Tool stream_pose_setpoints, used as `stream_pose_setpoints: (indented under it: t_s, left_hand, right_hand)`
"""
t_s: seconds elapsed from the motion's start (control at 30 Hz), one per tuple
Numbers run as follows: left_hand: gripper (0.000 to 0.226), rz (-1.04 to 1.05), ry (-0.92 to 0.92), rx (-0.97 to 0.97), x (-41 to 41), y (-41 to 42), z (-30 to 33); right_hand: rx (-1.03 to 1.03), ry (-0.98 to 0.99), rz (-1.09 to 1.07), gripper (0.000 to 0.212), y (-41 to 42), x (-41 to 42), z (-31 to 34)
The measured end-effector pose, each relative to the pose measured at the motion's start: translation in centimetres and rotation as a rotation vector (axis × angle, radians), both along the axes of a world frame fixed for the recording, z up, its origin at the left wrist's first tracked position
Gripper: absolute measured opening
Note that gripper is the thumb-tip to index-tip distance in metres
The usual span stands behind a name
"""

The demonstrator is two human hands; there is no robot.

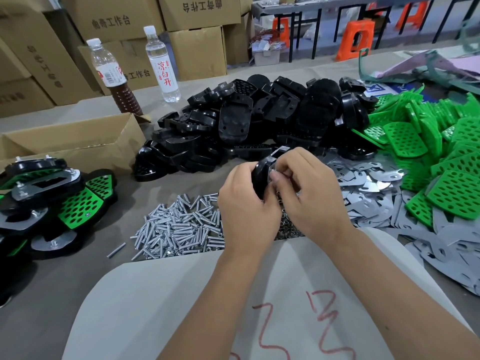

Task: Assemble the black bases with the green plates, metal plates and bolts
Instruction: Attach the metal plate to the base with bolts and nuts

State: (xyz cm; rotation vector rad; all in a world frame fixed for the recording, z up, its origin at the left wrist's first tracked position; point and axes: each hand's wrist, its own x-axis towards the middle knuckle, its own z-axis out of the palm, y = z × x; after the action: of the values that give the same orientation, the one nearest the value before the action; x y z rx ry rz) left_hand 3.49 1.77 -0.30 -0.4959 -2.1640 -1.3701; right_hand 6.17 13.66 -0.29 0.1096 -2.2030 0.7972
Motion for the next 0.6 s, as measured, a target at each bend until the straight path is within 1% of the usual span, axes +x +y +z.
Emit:
stream_pose_setpoints:
  t_s: [0.07, 0.1, 0.2, 0.23, 0.3, 0.33, 0.43, 0.47, 0.6]
  left_hand:
    - [0.015, 0.006, 0.008, -0.021, 0.06, 0.05, 0.08]
    - [0.016, 0.004, 0.012, -0.027, 0.05, 0.05, 0.08]
    - [0.012, -0.001, 0.010, -0.008, 0.02, 0.01, 0.00]
    - [0.012, 0.000, 0.009, -0.007, 0.04, 0.01, 0.01]
    - [0.014, 0.004, 0.013, -0.025, 0.11, 0.01, 0.05]
    - [0.015, 0.005, 0.012, -0.028, 0.11, 0.01, 0.07]
    - [0.012, 0.002, -0.003, -0.004, 0.02, -0.02, 0.03]
    - [0.011, 0.001, -0.005, 0.004, 0.03, -0.02, 0.03]
    - [0.012, -0.003, 0.012, -0.009, 0.15, 0.01, 0.12]
  right_hand:
    - [-0.016, 0.020, -0.042, 0.026, -0.13, -0.04, 0.17]
    - [-0.026, 0.019, -0.059, 0.028, -0.12, -0.01, 0.29]
    - [-0.026, -0.035, -0.004, 0.018, -0.02, 0.09, 0.11]
    - [-0.018, -0.048, 0.004, 0.020, -0.05, 0.06, 0.07]
    - [-0.025, -0.048, -0.021, 0.030, -0.10, 0.03, 0.11]
    - [-0.036, -0.046, -0.031, 0.031, -0.09, 0.05, 0.20]
    - [-0.035, -0.055, 0.007, 0.014, -0.09, 0.15, 0.17]
    - [-0.024, -0.057, 0.024, 0.012, -0.13, 0.09, 0.12]
    - [-0.036, -0.044, -0.006, 0.029, -0.09, -0.11, 0.13]
